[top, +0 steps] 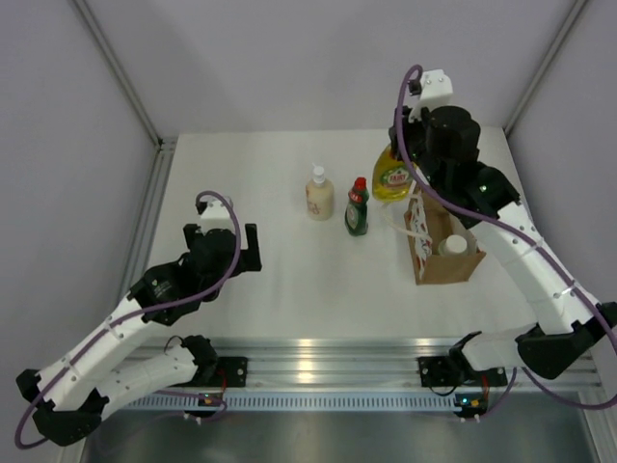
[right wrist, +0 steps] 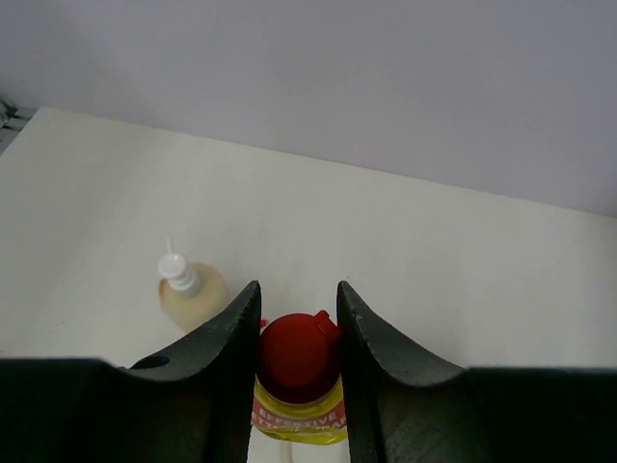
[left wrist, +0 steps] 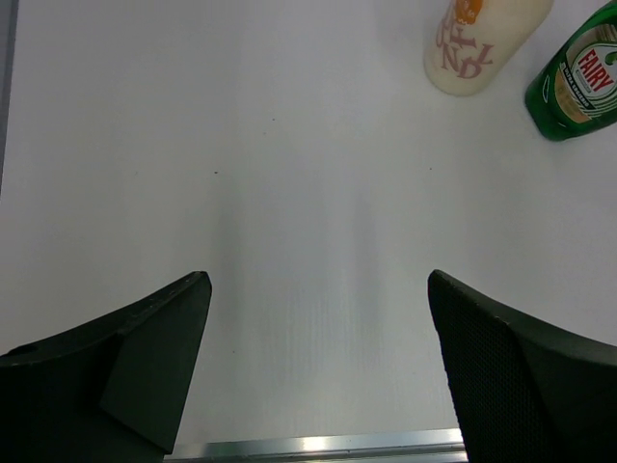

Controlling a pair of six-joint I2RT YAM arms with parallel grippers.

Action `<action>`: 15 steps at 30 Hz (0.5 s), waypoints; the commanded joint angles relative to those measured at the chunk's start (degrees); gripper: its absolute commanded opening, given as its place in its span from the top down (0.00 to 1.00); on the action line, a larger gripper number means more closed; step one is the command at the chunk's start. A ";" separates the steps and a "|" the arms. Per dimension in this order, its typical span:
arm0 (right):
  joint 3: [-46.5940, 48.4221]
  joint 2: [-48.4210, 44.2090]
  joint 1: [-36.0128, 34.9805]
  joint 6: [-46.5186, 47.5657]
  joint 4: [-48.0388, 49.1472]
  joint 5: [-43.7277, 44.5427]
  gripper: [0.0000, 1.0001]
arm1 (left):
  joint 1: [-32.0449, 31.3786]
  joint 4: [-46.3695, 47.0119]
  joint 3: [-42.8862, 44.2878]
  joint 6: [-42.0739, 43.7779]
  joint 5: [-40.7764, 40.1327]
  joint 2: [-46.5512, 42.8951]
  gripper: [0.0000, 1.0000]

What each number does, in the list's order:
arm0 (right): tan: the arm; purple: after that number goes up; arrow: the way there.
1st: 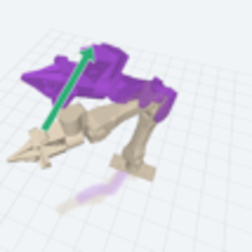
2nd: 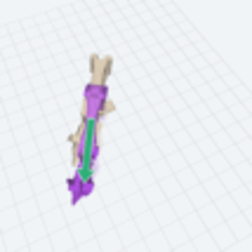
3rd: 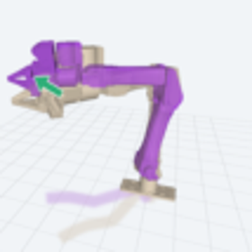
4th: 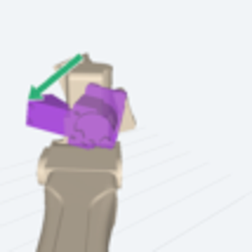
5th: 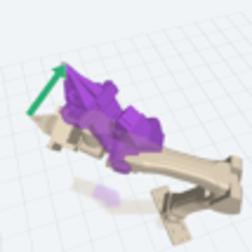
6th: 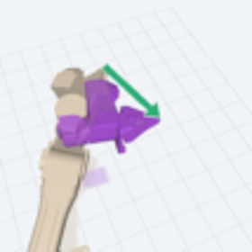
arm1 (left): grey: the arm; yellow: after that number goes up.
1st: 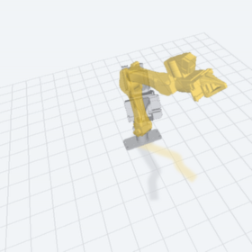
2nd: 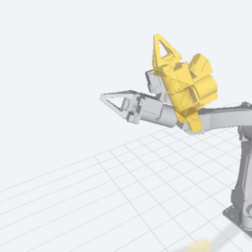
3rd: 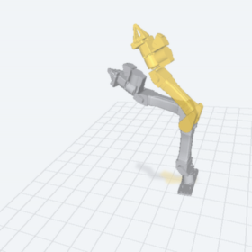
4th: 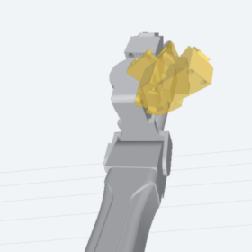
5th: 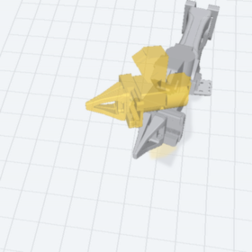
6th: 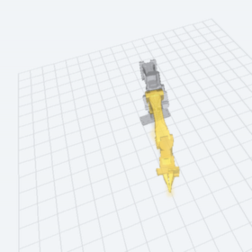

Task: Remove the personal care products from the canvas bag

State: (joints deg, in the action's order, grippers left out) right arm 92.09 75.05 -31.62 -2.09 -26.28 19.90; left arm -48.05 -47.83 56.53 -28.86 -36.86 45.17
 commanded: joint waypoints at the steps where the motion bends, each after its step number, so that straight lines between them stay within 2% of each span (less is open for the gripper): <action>1: 7.04 2.02 -6.24 -0.64 5.98 1.90 1.00 | 1.64 0.29 -0.46 -0.58 -0.84 0.18 0.02; 10: 14.15 11.59 -16.36 -2.04 10.02 0.76 1.00 | 4.90 0.20 -0.55 -1.02 -0.93 -0.52 0.02; 15: 18.38 17.76 -19.36 -2.57 12.12 -0.47 1.00 | 5.86 0.20 -0.55 -1.11 -0.84 -0.96 0.02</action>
State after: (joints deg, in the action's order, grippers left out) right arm 104.51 92.64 -49.08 -3.66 -25.47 19.62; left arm -42.70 -48.10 56.40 -29.54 -36.95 45.06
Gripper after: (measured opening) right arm 0.326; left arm 0.984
